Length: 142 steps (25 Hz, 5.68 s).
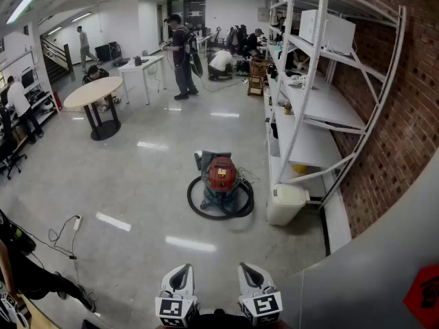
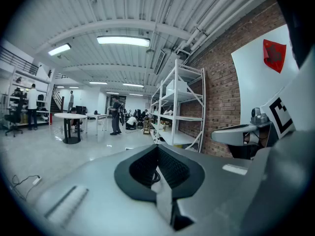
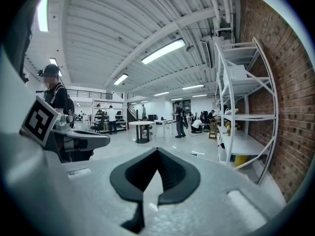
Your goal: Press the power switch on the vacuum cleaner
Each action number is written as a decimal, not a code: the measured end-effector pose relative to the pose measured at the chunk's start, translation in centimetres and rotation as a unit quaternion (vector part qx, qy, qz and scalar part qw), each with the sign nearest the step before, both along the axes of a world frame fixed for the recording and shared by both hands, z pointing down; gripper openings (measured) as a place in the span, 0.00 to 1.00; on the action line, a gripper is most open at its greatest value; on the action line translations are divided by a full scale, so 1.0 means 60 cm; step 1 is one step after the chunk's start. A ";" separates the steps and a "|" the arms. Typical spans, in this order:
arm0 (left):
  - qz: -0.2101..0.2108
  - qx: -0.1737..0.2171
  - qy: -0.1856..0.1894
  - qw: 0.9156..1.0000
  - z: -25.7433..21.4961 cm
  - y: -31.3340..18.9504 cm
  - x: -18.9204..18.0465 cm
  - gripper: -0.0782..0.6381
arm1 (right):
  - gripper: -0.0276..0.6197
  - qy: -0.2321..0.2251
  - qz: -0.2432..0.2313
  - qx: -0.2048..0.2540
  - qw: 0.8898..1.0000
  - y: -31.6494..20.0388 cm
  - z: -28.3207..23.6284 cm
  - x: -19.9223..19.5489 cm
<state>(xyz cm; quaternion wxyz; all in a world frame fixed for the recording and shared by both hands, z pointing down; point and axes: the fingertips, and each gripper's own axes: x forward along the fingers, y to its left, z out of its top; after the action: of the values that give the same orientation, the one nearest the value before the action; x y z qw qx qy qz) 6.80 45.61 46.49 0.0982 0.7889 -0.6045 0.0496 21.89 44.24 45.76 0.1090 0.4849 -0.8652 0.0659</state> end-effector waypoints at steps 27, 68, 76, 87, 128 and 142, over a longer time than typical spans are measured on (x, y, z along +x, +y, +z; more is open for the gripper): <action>-0.002 -0.007 0.002 1.000 0.019 0.017 0.013 0.13 | 0.03 -0.025 -0.026 -0.014 0.999 0.013 0.012 -0.003; 0.080 -0.006 0.033 0.996 -0.030 -0.271 -0.110 0.13 | 0.03 0.007 0.042 -0.014 0.999 -0.238 -0.047 -0.141; 0.083 -0.019 0.058 0.995 -0.003 -0.319 -0.182 0.13 | 0.03 0.017 0.057 -0.018 0.998 -0.282 -0.045 -0.204; 0.074 -0.011 0.060 0.995 -0.003 -0.348 -0.241 0.13 | 0.03 0.026 0.036 -0.017 0.999 -0.323 -0.046 -0.269; -0.039 -0.029 0.000 0.999 0.017 -0.730 -0.118 0.13 | 0.03 -0.018 -0.081 -0.030 0.996 -0.754 0.009 -0.150; 0.012 -0.055 0.022 0.998 0.062 -0.846 -0.142 0.13 | 0.03 0.003 -0.030 -0.086 0.996 -0.842 0.063 -0.192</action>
<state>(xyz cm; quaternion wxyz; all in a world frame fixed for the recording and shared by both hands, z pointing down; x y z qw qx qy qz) -1.74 -5.14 50.21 0.1539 0.7907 -0.5889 0.0666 10.40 -6.28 49.53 0.1551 0.4475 -0.8703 0.1351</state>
